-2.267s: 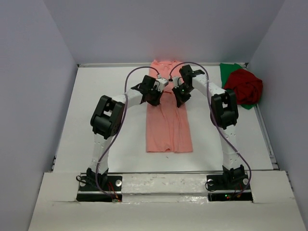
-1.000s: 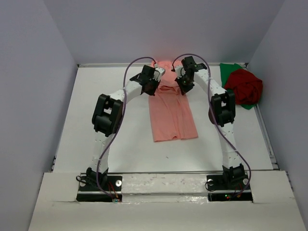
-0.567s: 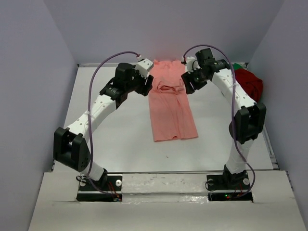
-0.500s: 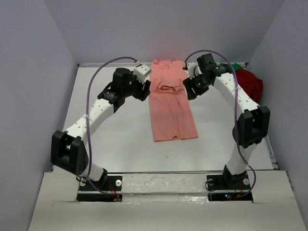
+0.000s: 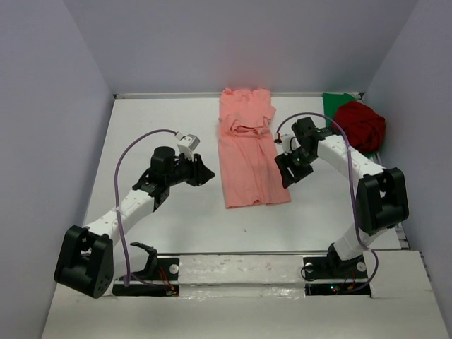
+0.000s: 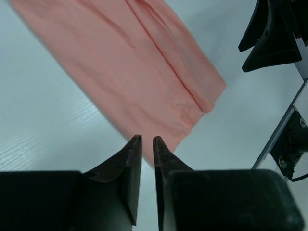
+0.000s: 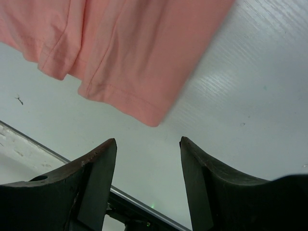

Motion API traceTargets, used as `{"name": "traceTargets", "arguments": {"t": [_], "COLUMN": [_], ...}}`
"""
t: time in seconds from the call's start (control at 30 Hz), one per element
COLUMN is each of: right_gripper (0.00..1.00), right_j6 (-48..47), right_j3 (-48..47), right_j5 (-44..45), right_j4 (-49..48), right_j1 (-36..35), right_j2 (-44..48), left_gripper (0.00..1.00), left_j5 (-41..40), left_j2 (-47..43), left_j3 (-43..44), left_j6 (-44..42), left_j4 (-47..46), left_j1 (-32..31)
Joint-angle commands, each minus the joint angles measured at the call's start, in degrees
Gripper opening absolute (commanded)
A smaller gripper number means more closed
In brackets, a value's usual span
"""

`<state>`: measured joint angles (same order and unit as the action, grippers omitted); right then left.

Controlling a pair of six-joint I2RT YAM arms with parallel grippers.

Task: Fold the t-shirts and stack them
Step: Grab the bottom of the folded rectangular tshirt with both arms

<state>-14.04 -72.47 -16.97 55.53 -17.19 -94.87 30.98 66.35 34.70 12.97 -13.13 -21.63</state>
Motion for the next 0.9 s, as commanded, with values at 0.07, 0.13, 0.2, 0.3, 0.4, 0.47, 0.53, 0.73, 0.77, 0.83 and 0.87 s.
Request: {"name": "traceTargets", "arguments": {"t": [0.07, 0.13, 0.2, 0.3, 0.4, 0.47, 0.53, 0.73, 0.77, 0.83, 0.87], "right_gripper": [0.61, 0.61, 0.61, 0.6, 0.59, 0.59, 0.59, 0.58, 0.58, 0.58, 0.58], "right_j6": [0.9, 1.1, 1.1, 0.9, 0.8, 0.8, 0.9, 0.7, 0.7, 0.8, 0.8], "right_j3": [2.6, 3.2, 3.6, 4.4, 5.0, 4.8, 4.0, 2.8, 2.6, 2.2, 2.1], "right_j5": [-1.3, -1.0, -1.8, -2.1, -2.3, -2.2, -2.2, -2.3, -2.1, -1.8, -1.5], "right_j4": [-3.2, -3.9, -3.9, -4.3, -4.4, -4.4, -3.9, -2.9, -2.9, -2.9, -2.8], "right_j1": [0.4, 0.4, 0.4, 0.4, 0.4, 0.4, 0.4, 0.4, 0.4, 0.4, 0.4], "right_j2": [2.4, 2.0, 1.1, -0.2, -1.5, -2.7, -3.9, -6.1, -6.3, -6.3, -6.3], "left_gripper": [0.22, 0.22, 0.23, 0.23, 0.2, 0.2, 0.21, 0.24, 0.24, 0.23, 0.22], "left_j5": [4.9, 5.4, 5.8, 5.8, 5.6, 5.1, 5.2, 5.6, 6.1, 6.3, 6.4], "left_j2": [0.8, 2.2, 3.7, 5.6, 7.0, 8.0, 8.8, 12.2, 12.6, 13.9, 14.2], "left_j3": [-5.1, -6.1, -7.4, -8.7, -8.8, -8.8, -8.9, -8.8, -8.7, -8.5, -8.4], "left_j6": [8.9, 11.2, 11.8, 12.6, 13.5, 13.7, 14.1, 15.3, 15.9, 16.8, 17.2], "left_j4": [-10.9, -12.6, -13.7, -14.6, -15.4, -15.4, -15.4, -15.1, -15.1, -14.9, -14.8], "left_j1": [0.4, 0.4, 0.4, 0.4, 0.2, -0.3, -0.9, -4.0, -4.5, -5.7, -6.1]}}
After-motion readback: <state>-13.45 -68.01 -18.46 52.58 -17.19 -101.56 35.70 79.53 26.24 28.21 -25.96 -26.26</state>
